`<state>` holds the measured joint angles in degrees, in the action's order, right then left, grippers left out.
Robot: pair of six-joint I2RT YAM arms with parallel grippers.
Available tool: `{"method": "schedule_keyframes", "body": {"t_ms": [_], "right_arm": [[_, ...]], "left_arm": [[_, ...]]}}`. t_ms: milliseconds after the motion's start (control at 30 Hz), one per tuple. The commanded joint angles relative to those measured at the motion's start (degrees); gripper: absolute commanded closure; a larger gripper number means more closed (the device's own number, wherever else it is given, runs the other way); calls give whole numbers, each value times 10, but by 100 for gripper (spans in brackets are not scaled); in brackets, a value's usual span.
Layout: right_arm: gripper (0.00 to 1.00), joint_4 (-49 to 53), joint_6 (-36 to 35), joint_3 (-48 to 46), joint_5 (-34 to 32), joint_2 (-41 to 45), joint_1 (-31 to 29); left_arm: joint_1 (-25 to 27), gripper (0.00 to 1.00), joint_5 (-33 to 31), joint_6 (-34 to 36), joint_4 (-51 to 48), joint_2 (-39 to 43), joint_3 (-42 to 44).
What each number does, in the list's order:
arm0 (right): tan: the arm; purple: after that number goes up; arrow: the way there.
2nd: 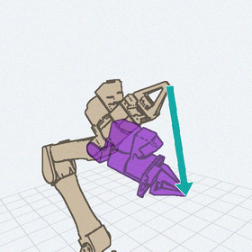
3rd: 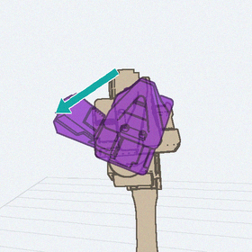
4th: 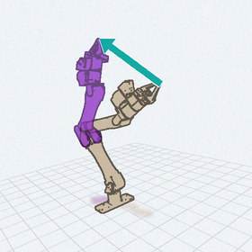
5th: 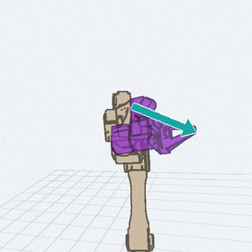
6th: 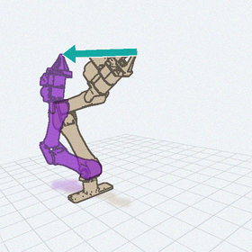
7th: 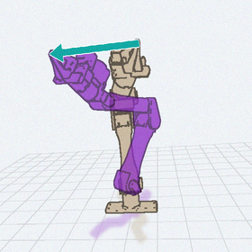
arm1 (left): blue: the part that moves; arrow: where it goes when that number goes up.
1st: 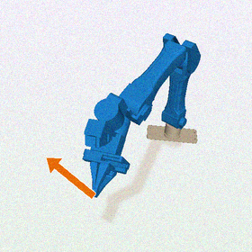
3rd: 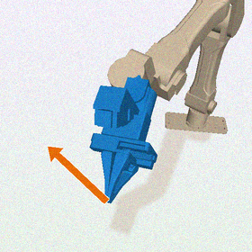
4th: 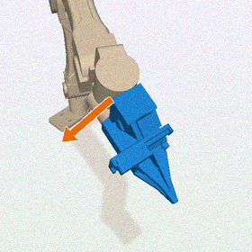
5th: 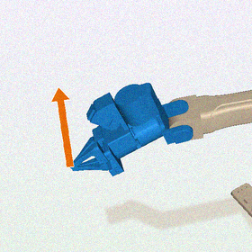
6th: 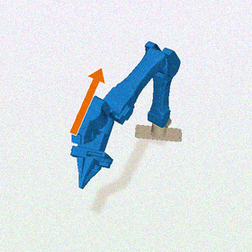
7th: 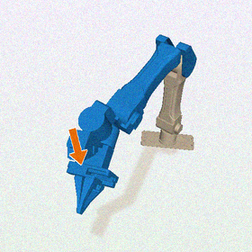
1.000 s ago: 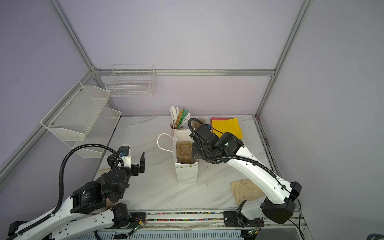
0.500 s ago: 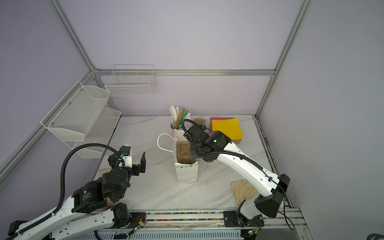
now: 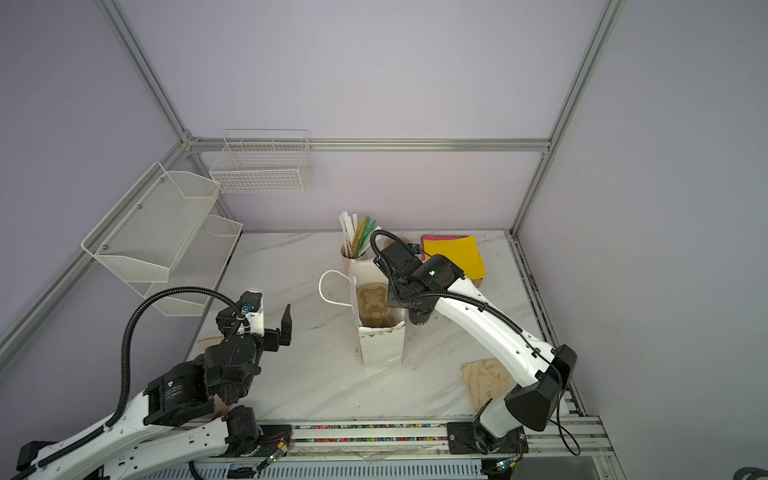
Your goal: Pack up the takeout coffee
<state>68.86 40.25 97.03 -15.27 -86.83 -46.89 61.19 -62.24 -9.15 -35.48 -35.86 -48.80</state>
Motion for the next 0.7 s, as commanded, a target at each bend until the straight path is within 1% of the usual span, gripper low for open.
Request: {"method": "schedule_keyframes", "body": {"t_ms": [0,367,533,667], "right_arm": [[100,25,2,18,-24,2,3],[100,24,11,4,-44,2,9],[100,27,24,21,-43,28,12],[100,29,28,8,-42,36,13]], "left_arm": [[0,0,-9,12,13,1,24],[-1,0,-10,15,13,4,26],[-1,0,-10,15,12,1,27],[-2,0,-10,17,15,0,27]]}}
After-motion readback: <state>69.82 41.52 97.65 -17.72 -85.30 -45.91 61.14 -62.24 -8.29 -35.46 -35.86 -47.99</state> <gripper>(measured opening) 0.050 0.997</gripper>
